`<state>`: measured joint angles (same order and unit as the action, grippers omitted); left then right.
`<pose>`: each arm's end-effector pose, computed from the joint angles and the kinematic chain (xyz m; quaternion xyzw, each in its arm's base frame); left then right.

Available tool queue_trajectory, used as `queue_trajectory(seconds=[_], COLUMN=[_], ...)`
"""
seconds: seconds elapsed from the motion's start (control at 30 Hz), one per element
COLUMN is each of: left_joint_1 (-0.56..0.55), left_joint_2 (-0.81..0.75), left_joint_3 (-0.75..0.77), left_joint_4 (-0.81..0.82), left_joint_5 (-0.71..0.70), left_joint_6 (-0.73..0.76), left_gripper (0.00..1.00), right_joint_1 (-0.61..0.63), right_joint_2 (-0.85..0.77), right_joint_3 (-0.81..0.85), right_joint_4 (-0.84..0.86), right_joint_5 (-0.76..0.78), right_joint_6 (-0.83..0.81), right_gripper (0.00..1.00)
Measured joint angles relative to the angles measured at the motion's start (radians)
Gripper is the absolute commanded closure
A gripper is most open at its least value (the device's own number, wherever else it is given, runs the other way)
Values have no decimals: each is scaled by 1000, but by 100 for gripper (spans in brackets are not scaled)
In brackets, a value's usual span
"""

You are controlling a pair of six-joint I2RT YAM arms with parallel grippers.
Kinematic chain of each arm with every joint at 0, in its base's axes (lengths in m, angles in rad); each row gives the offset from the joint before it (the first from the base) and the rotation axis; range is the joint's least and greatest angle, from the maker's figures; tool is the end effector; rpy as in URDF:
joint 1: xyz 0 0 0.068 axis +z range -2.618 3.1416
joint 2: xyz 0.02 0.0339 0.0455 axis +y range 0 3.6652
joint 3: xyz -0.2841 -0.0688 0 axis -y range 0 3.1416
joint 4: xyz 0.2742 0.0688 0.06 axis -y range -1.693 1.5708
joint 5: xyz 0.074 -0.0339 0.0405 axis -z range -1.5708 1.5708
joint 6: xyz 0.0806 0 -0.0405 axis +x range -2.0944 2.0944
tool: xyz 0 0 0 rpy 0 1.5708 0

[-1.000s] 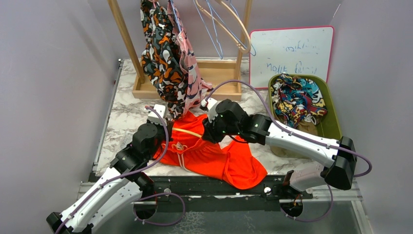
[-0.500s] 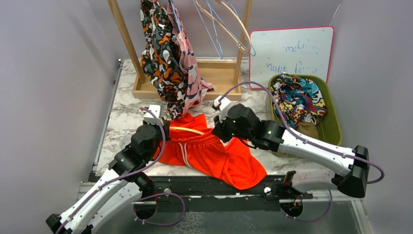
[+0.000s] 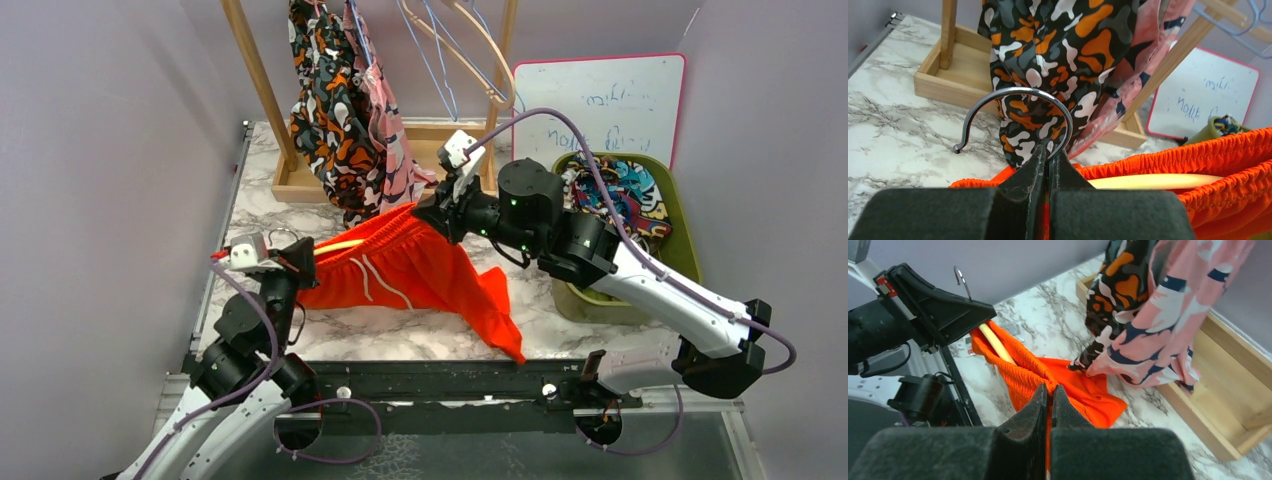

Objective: Remove the shorts from the hanger

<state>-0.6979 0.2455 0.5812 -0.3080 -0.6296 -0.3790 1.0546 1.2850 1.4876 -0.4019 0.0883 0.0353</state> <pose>0.1245 -0.0424 0.3334 -0.1139 0.6898 -0.1642 0.6959 0.1778 0.2988 0.4695 -0.3528 0.6886 0.2987 0.5587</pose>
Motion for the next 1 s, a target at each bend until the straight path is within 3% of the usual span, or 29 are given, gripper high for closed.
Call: queue_trajectory(seconds=[0.17, 0.37, 0.53, 1.0], left_joint_1=[0, 2, 2, -5], left_joint_2=[-69, -83, -38, -33], left_joint_3=[-7, -34, -53, -53], left_joint_4=[6, -42, -90, -100], left_joint_5=[-43, -69, -34, -47], left_joint_6=[1, 22, 28, -18], left_gripper=[100, 100, 100, 100], right_joint_1=[0, -1, 0, 0], right_joint_2=[9, -39, -85, -169], right_joint_3=[-28, -334, -497, -692], right_joint_4=[45, 93, 129, 222], right_joint_5=[-51, 38, 82, 142], right_joint_6=[-10, 55, 140, 272], right_gripper=[99, 99, 99, 99])
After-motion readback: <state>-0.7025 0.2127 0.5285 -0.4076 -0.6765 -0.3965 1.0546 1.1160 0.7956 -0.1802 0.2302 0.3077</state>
